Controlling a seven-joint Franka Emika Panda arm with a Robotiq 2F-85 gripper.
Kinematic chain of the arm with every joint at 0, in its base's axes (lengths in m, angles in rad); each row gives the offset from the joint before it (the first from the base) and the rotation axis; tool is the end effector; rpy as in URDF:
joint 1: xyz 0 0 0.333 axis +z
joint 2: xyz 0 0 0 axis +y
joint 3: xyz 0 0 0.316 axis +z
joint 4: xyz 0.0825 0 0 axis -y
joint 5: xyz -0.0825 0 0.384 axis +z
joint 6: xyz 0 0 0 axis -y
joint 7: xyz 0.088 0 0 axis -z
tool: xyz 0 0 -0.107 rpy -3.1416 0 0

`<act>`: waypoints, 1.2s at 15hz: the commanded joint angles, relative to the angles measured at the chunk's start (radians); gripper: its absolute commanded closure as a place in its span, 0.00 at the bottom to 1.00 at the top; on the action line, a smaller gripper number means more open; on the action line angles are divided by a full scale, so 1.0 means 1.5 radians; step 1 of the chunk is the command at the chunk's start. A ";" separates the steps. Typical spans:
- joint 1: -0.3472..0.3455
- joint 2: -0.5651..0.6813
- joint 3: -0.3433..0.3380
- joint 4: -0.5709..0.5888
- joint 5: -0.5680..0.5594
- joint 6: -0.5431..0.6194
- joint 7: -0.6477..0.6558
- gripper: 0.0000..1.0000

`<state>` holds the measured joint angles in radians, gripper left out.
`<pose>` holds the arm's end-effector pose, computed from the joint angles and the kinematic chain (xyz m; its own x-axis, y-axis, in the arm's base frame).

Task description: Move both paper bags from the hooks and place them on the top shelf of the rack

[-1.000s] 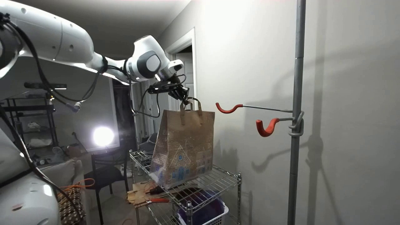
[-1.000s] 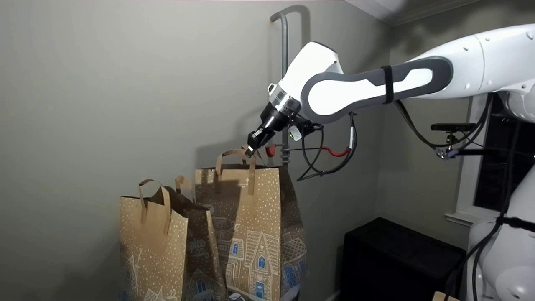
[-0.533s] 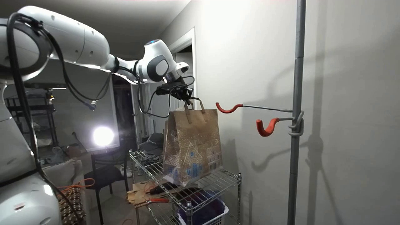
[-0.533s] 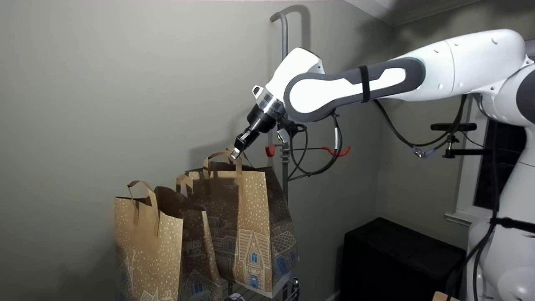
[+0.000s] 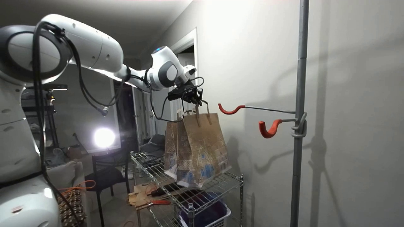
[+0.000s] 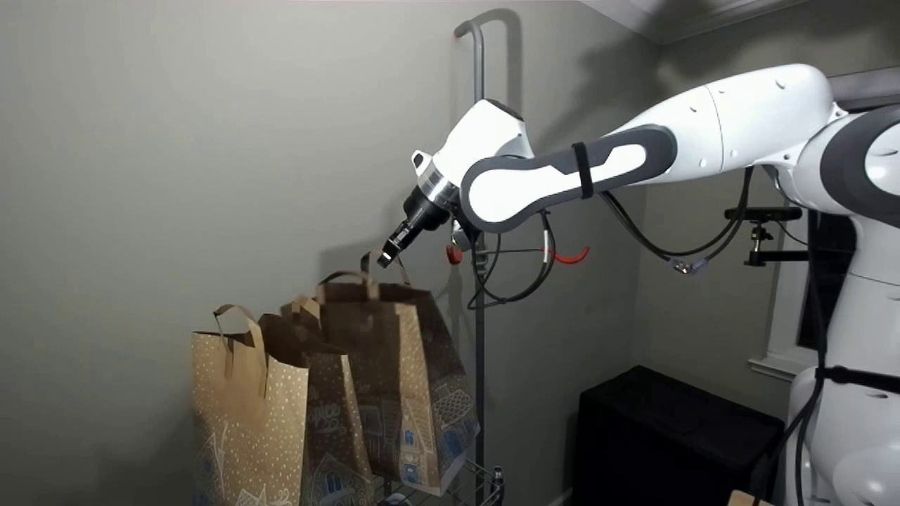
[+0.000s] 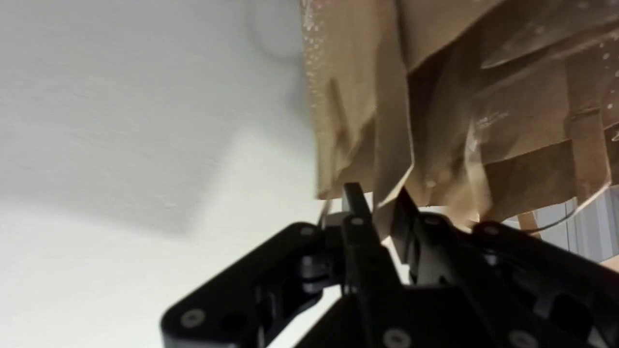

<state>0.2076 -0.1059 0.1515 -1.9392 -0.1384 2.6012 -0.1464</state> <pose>0.5395 0.2099 0.6192 0.5650 0.5020 0.6548 0.4676 -0.8487 0.2471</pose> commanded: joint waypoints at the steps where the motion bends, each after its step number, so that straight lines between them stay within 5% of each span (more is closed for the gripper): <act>1: -0.017 0.008 0.006 0.011 -0.031 0.018 0.014 0.53; 9: -0.028 0.000 0.002 0.020 -0.023 0.016 0.012 0.03; 18: -0.021 -0.040 0.004 0.005 0.004 0.011 -0.002 0.00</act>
<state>0.1753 -0.1198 0.1520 -1.8996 -0.1519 2.6086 -0.1463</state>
